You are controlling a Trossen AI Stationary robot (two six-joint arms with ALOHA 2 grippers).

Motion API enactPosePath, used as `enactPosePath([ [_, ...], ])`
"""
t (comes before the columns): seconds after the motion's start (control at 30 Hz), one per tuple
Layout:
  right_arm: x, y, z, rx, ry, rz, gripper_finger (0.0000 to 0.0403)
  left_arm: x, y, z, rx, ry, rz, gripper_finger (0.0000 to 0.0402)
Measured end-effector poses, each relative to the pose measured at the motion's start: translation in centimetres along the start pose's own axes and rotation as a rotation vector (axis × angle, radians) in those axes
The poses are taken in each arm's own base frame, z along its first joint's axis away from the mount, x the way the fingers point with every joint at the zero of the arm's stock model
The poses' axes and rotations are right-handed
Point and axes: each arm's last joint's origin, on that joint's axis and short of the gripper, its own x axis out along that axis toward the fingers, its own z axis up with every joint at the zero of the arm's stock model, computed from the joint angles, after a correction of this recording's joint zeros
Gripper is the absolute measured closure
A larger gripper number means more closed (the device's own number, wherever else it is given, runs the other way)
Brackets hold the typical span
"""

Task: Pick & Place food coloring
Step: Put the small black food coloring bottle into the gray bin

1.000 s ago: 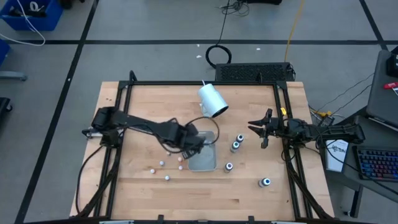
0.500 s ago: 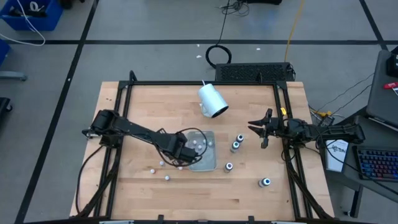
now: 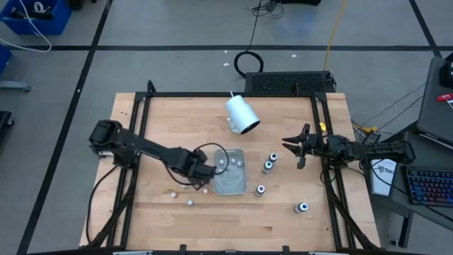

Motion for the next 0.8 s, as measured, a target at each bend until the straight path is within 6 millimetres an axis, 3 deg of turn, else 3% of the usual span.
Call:
enactPosePath([
  [0.3, 0.0, 0.0, 0.0, 0.000, 0.001, 0.000, 0.0325, 2.2, 0.3, -0.8, -0.013, 0.025, -0.112, 0.0215],
  [0.8, 0.0, 0.0, 0.0, 0.000, 0.000, 0.000, 0.0325, 2.3, 0.3, -0.6, -0.028, -0.013, -0.106, 0.0215],
])
